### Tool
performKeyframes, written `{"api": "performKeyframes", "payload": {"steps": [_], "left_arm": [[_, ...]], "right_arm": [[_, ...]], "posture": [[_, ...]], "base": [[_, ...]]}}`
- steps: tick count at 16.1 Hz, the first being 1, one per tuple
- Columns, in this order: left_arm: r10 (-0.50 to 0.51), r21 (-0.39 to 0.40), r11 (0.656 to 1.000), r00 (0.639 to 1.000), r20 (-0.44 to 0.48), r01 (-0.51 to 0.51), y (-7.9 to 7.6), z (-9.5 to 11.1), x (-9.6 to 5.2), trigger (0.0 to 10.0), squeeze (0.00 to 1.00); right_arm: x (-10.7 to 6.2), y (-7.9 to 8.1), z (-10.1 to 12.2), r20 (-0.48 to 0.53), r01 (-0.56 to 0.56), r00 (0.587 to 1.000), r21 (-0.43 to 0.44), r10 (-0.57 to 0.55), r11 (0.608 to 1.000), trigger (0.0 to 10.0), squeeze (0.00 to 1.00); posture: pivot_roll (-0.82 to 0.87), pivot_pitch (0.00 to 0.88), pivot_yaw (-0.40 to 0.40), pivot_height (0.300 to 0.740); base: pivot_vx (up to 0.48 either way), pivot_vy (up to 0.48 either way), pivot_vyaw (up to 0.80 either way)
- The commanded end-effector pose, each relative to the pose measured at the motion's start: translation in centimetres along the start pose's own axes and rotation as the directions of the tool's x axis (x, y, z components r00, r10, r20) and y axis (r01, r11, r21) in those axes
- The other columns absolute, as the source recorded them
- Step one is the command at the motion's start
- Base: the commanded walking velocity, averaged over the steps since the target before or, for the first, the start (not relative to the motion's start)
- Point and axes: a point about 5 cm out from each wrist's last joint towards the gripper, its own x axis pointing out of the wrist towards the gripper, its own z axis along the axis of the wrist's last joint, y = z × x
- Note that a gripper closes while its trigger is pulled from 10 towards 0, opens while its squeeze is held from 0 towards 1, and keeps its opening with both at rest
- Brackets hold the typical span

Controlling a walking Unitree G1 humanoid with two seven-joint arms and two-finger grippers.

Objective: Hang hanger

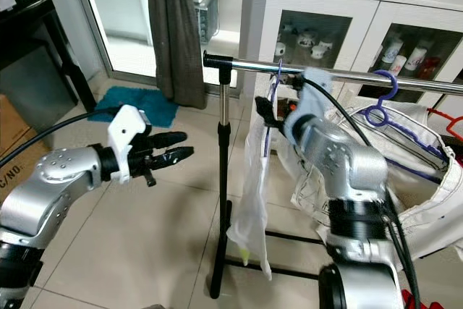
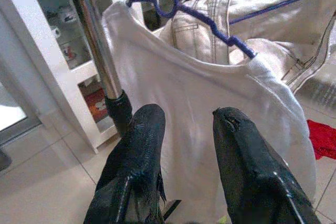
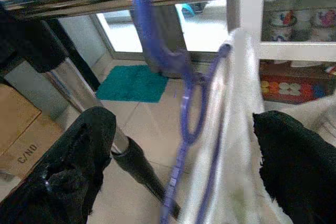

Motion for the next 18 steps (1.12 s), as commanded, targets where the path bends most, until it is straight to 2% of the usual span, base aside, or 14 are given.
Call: {"api": "performKeyframes", "payload": {"steps": [1,2,3,8,18], "left_arm": [[-0.009,0.022,1.000,1.000,0.000,0.009,0.0,0.3,0.3,10.0,0.00],[-0.015,0.024,1.000,1.000,0.004,0.015,-0.1,0.5,0.3,10.0,0.00],[-0.022,0.027,0.999,1.000,0.006,0.022,-0.2,0.5,0.3,10.0,0.00],[-0.038,0.043,0.998,0.999,0.000,0.038,0.1,0.4,0.5,10.0,0.00],[-0.027,0.063,0.998,1.000,0.001,0.027,0.3,0.5,0.6,10.0,0.00]], "right_arm": [[0.4,0.1,-0.1,-0.006,0.007,1.000,-0.015,-0.007,1.000,10.0,0.00],[0.7,0.0,-0.1,-0.008,0.026,1.000,-0.013,-0.026,1.000,7.6,0.00],[1.0,-0.3,-0.1,-0.008,0.046,0.999,-0.004,-0.046,0.999,0.0,0.00],[1.3,-1.3,-0.2,0.006,0.094,0.996,0.001,-0.094,0.996,0.0,0.00],[2.6,-1.4,-0.4,0.034,0.095,0.995,-0.026,-0.095,0.995,0.0,0.00]], "posture": [[-0.10,0.000,0.005,0.740],[-0.10,0.000,0.006,0.740],[-0.10,0.000,0.009,0.740],[-0.12,0.000,0.025,0.740],[-0.09,0.000,0.024,0.740]], "base": [[0.000,0.000,0.00],[0.000,0.000,0.00],[0.000,0.000,0.00],[0.000,0.000,0.00],[0.000,0.000,0.00]]}}
